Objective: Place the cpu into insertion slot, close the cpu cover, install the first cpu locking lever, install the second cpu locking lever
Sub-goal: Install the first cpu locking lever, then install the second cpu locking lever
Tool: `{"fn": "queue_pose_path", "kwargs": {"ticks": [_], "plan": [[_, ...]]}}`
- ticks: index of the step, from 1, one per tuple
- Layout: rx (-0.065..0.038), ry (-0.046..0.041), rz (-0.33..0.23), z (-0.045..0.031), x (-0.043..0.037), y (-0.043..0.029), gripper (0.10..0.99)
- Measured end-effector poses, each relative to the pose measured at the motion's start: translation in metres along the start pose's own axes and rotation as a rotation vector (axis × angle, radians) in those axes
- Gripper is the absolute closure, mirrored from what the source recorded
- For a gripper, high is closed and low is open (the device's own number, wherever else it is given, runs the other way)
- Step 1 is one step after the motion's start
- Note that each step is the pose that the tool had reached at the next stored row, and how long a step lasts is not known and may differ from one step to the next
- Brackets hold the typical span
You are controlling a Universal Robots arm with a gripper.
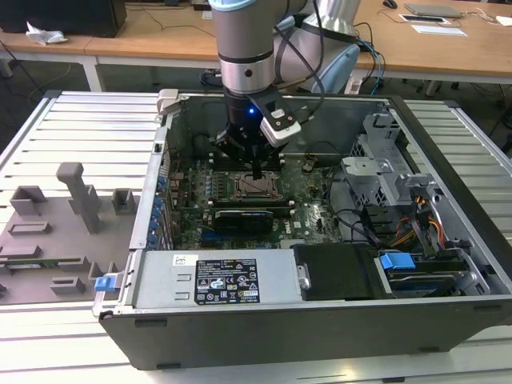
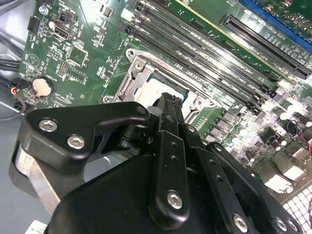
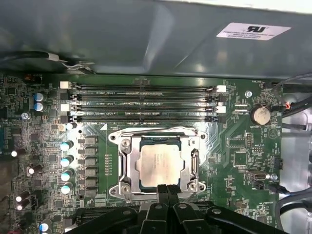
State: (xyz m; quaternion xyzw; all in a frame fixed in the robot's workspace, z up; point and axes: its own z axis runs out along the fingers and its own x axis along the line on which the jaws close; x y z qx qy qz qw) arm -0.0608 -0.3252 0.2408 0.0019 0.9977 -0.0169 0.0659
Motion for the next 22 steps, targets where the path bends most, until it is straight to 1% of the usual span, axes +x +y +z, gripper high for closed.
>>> {"fn": "queue_pose_path", "kwargs": {"ticks": [2, 6, 7, 18, 21, 22], "plan": [[0.0, 0.0072, 0.0, 0.0005, -0.0017, 0.0, 0.98], [0.0, 0.0089, 0.0, 0.0011, -0.0024, 0.0001, 0.98], [0.0, 0.0107, 0.0, 0.0019, -0.0026, 0.0001, 0.98], [0.0, 0.0117, 0.0, 0.002, -0.0026, 0.0, 0.98], [0.0, 0.0118, 0.0, 0.0014, -0.0027, -0.0013, 0.98], [0.0, 0.0118, 0.002, 0.0009, -0.0027, -0.0036, 0.98]]}}
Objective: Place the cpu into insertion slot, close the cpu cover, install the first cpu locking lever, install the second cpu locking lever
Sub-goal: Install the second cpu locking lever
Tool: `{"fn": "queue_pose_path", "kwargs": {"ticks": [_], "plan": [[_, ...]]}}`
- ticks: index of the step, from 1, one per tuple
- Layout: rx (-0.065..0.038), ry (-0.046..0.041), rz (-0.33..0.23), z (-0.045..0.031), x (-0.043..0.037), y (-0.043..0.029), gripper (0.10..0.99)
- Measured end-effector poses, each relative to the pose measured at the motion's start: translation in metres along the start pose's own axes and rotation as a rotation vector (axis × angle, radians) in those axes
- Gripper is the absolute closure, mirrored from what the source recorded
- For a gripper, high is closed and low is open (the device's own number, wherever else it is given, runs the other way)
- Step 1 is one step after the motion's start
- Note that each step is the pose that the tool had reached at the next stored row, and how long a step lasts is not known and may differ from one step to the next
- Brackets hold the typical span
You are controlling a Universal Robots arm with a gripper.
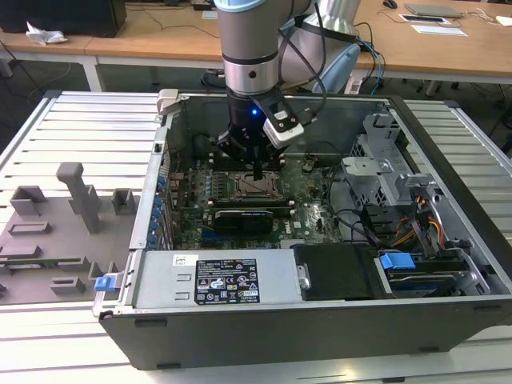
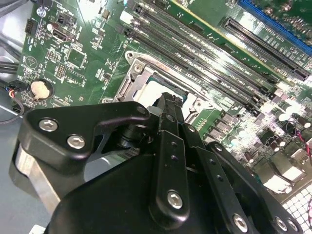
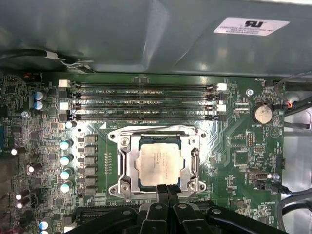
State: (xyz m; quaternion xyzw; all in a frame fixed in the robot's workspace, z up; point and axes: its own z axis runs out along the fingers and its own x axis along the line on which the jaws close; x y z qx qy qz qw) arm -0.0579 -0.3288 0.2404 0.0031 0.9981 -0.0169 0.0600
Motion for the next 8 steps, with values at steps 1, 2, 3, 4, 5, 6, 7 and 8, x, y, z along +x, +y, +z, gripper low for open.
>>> {"fn": "queue_pose_path", "kwargs": {"ticks": [1, 2, 3, 4, 5, 6, 7, 8], "plan": [[0.0, 0.0001, 0.002, -0.0004, -0.0001, -0.0035, 0.98], [0.0, 0.0002, 0.004, -0.0006, -0.0001, -0.007, 0.98], [0.0, 0.0002, 0.004, -0.0006, -0.0002, -0.0083, 0.98], [0.0, 0.0001, 0.005, -0.0007, -0.0002, -0.0106, 0.98], [-0.001, 0.0002, 0.007, -0.0006, -0.0002, -0.0146, 0.98], [-0.002, 0.0002, 0.008, -0.0005, -0.0002, -0.016, 0.98], [-0.002, 0.0004, 0.009, -0.0005, -0.0002, -0.0174, 0.98], [-0.003, 0.0004, 0.01, -0.0004, -0.0002, -0.0199, 0.98]]}}
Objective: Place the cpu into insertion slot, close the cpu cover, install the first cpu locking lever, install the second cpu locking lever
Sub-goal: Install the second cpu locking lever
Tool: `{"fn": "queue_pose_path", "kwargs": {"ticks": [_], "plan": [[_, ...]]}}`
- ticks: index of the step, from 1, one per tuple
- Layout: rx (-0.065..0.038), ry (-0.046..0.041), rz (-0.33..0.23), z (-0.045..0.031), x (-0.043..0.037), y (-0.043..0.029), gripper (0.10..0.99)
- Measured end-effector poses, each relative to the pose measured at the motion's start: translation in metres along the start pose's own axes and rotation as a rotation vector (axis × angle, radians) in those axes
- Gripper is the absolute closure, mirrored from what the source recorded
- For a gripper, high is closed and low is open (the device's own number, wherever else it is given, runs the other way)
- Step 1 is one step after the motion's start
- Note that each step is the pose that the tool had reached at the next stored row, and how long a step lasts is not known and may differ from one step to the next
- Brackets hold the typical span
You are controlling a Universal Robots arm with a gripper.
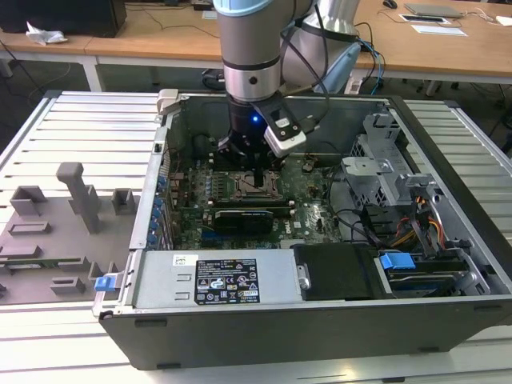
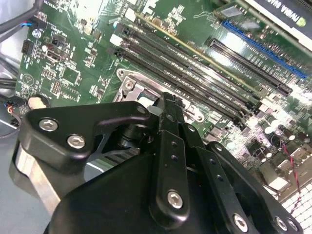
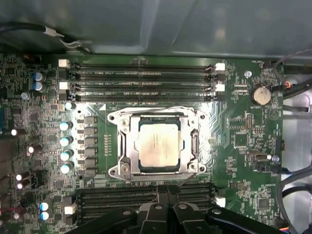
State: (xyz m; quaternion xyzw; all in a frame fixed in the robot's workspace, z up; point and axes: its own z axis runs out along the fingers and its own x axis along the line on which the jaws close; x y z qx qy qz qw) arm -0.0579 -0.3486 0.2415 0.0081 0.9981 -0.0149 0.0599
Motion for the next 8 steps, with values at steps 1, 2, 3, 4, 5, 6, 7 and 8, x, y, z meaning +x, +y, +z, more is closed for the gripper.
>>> {"fn": "queue_pose_path", "kwargs": {"ticks": [1, 2, 3, 4, 5, 6, 7, 8], "plan": [[-0.001, 0.0, 0.001, 0.0001, 0.0, -0.0012, 0.98], [-0.002, 0.0002, 0.002, 0.0001, 0.0, -0.0022, 0.98], [-0.004, 0.0002, 0.004, 0.0001, 0.0, -0.0036, 0.98], [-0.011, 0.0004, 0.006, 0.0003, 0.0001, -0.0051, 0.98], [-0.022, 0.0006, 0.007, 0.0007, 0.0005, -0.0059, 0.98], [-0.029, 0.0007, 0.008, 0.0011, 0.0011, -0.0062, 0.98], [-0.035, 0.0009, 0.01, 0.0016, 0.0017, -0.0064, 0.98], [-0.039, 0.001, 0.011, 0.002, 0.0022, -0.0065, 0.98]]}}
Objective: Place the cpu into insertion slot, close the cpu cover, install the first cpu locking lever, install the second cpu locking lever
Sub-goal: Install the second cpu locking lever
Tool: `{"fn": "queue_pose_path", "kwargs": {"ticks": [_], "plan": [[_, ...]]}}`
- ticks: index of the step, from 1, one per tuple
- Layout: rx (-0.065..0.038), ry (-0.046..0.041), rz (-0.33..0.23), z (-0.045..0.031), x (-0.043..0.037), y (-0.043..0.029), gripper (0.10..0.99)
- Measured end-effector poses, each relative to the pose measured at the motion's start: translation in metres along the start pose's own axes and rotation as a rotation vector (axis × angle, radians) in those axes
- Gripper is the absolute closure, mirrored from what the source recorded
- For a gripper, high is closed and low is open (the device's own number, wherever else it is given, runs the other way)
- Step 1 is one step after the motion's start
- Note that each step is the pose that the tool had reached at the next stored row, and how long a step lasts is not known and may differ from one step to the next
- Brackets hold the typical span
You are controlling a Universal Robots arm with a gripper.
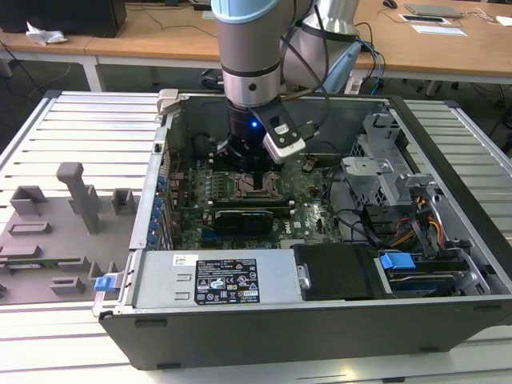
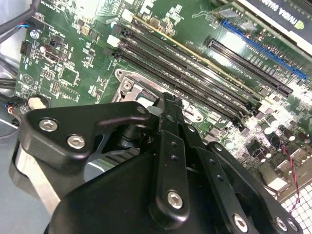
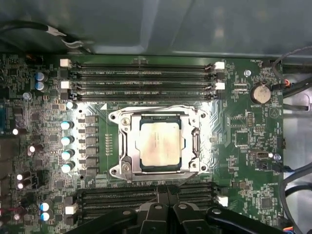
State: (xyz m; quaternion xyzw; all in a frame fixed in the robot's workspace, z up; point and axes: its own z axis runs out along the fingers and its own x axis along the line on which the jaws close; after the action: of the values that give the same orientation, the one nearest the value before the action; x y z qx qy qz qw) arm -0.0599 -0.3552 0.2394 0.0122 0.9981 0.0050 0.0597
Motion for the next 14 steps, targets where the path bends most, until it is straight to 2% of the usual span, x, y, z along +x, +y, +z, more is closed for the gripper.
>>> {"fn": "queue_pose_path", "kwargs": {"ticks": [4, 8, 12, 14], "plan": [[-0.023, 0.0005, 0.006, 0.0024, 0.0029, -0.0007, 0.98], [-0.039, 0.0009, 0.01, 0.0042, 0.0057, -0.0017, 0.98], [-0.055, 0.0013, 0.012, 0.0049, 0.0087, -0.0048, 0.98], [-0.064, 0.0016, 0.013, 0.0049, 0.01, -0.009, 0.98]]}}
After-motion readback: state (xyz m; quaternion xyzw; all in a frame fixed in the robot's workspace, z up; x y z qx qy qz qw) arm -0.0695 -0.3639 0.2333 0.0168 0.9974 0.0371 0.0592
